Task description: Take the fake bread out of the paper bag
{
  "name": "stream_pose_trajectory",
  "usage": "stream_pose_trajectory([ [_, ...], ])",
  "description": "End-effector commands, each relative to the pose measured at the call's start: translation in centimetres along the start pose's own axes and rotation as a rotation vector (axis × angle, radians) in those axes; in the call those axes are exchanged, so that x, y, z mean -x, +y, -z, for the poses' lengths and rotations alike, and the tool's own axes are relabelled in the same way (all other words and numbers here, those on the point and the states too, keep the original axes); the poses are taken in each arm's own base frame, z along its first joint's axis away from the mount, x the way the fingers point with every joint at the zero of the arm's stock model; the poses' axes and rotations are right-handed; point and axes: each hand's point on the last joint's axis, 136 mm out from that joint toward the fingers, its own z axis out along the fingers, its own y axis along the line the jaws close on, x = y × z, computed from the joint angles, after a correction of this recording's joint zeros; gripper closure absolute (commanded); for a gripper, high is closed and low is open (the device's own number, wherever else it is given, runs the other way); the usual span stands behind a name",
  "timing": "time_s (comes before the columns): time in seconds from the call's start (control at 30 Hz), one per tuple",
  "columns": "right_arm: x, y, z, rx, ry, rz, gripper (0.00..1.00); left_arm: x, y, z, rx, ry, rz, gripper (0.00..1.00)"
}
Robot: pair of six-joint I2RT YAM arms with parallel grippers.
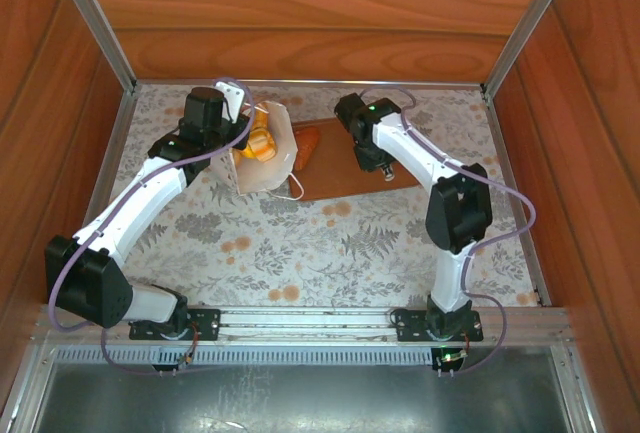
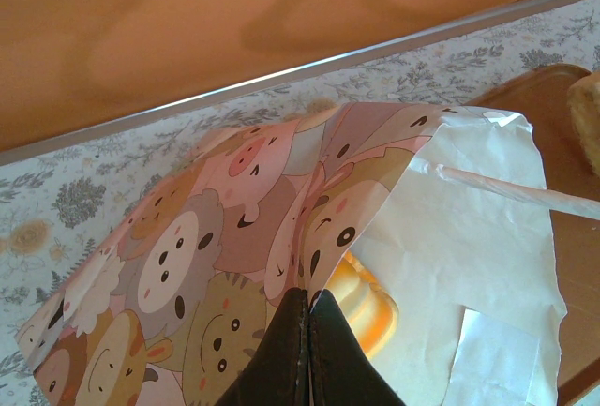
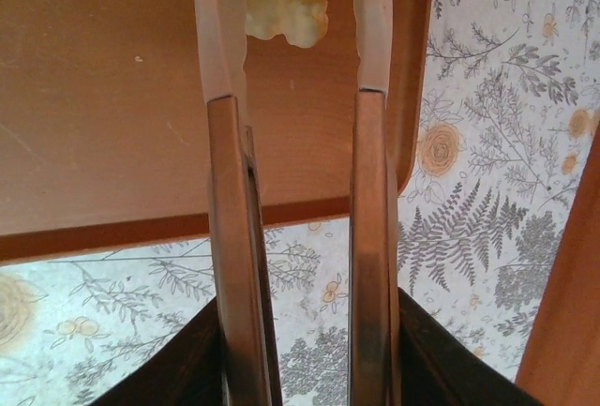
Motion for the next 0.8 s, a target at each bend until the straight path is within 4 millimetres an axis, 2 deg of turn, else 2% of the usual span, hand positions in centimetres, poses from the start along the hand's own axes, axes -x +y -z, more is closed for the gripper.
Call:
stream_pose_trajectory([
  [0.0, 0.4, -1.1, 0.0, -0.070, 0.007, 0.024, 0.58, 1.1, -0.2, 0.4, -0.003, -0.029, 0.003, 1.00],
  [0.23, 0.2, 0.8, -1.3, -0.049, 0.068, 0.064, 0.55, 0.7, -0.2, 0.2, -0.003, -0.019, 0.004, 1.00],
  [0.47, 0.6, 3.2, -0.1, 0.048, 0.045, 0.065, 0.51, 0.8, -0.2, 0.2, -0.006, -0.020, 0.004, 1.00],
  [0.77, 1.3, 3.6, 1.6, 0.106, 0.000, 0.048, 0.46, 1.1, -0.3, 0.3, -0.013, -0.027, 0.002, 1.00],
])
